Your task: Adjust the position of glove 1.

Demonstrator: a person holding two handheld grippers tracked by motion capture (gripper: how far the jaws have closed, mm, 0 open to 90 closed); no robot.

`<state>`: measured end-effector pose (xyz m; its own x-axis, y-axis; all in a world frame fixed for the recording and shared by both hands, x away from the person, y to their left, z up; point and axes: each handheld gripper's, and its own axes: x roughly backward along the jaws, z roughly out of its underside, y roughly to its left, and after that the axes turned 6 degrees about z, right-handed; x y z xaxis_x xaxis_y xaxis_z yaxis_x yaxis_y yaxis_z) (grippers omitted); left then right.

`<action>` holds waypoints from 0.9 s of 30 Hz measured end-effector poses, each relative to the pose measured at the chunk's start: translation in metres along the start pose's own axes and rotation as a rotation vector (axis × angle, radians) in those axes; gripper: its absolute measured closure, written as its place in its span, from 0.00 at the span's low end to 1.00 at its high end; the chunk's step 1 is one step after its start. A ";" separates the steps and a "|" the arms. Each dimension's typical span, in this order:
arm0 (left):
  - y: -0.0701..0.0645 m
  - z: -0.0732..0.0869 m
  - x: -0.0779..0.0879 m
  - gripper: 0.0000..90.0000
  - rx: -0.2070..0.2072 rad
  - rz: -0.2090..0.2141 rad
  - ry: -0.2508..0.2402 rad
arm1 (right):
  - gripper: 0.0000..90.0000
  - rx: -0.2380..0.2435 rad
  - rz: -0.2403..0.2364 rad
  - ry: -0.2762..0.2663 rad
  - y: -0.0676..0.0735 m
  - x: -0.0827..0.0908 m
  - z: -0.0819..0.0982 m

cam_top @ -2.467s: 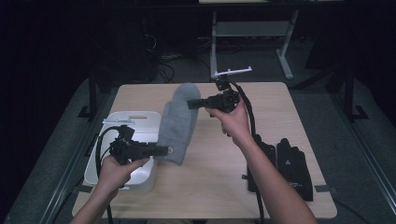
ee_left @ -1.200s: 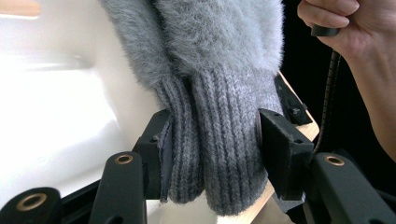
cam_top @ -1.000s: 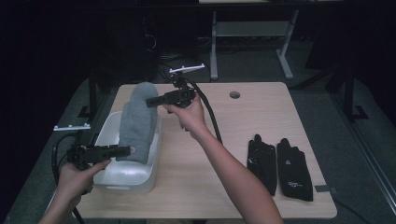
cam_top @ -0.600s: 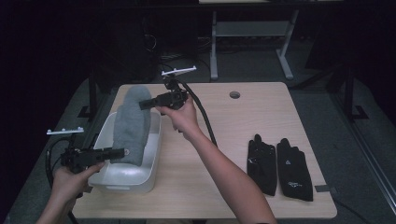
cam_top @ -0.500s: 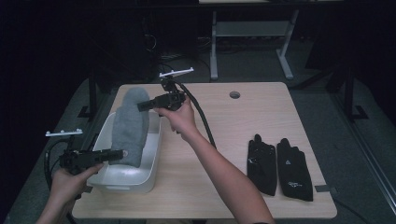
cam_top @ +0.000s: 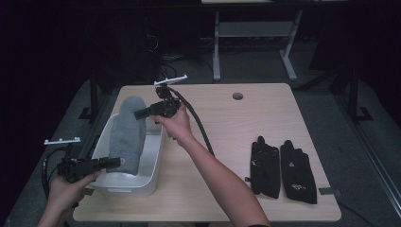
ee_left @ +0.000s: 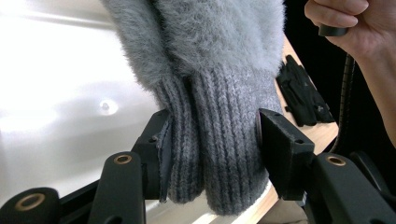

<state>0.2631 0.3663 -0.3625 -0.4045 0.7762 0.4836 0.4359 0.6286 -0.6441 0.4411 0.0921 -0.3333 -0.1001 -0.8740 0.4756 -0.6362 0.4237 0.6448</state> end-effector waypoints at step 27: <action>0.012 0.017 -0.010 0.51 0.025 -0.060 0.105 | 0.86 -0.037 0.021 0.071 -0.021 -0.027 0.027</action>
<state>0.2591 0.3656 -0.3849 -0.3418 0.7391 0.5804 0.3926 0.6734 -0.6264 0.4362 0.0998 -0.3761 -0.0580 -0.8462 0.5297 -0.6057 0.4516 0.6551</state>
